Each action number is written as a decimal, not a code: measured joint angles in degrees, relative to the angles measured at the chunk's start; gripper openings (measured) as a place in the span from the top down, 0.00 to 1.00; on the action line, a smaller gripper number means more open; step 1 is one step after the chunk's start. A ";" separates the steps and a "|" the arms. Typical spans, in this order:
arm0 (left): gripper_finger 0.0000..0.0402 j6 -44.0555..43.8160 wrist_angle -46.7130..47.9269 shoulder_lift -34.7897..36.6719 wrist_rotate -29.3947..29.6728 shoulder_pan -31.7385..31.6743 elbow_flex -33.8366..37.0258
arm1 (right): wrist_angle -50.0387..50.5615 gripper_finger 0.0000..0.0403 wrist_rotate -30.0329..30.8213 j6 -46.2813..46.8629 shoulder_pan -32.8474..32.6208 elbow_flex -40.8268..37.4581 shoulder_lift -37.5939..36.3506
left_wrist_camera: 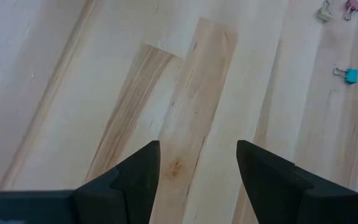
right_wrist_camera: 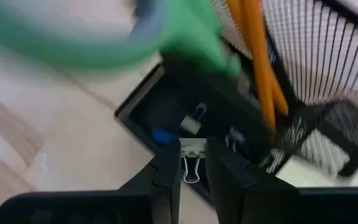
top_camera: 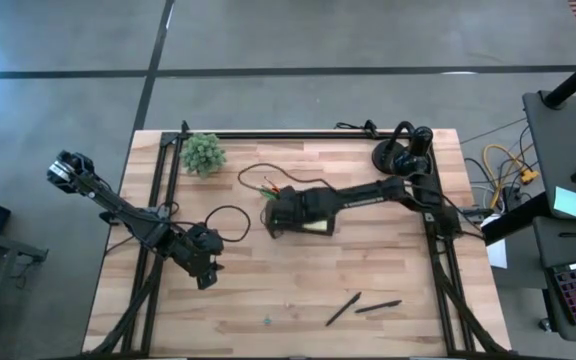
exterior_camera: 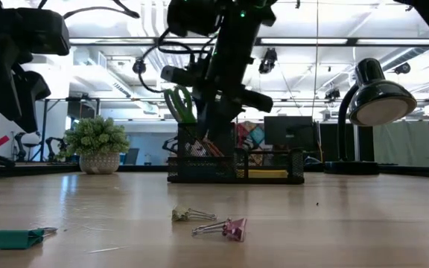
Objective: Pick and place office supplies into organizer
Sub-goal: Put the top yellow binder clip into the black desk organizer, then put the pink binder clip into the black desk organizer
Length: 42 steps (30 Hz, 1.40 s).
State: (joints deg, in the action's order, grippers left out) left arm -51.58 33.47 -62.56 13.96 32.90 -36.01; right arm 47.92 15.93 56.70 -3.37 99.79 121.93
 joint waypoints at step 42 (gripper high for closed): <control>0.51 -0.64 -0.48 0.00 -0.02 1.02 0.00 | 1.00 0.56 -4.30 -7.25 -17.62 0.22 -3.37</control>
State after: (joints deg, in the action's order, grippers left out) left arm -52.22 33.00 -62.57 13.94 33.91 -36.01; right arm 48.92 11.63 49.45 -20.98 100.01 118.56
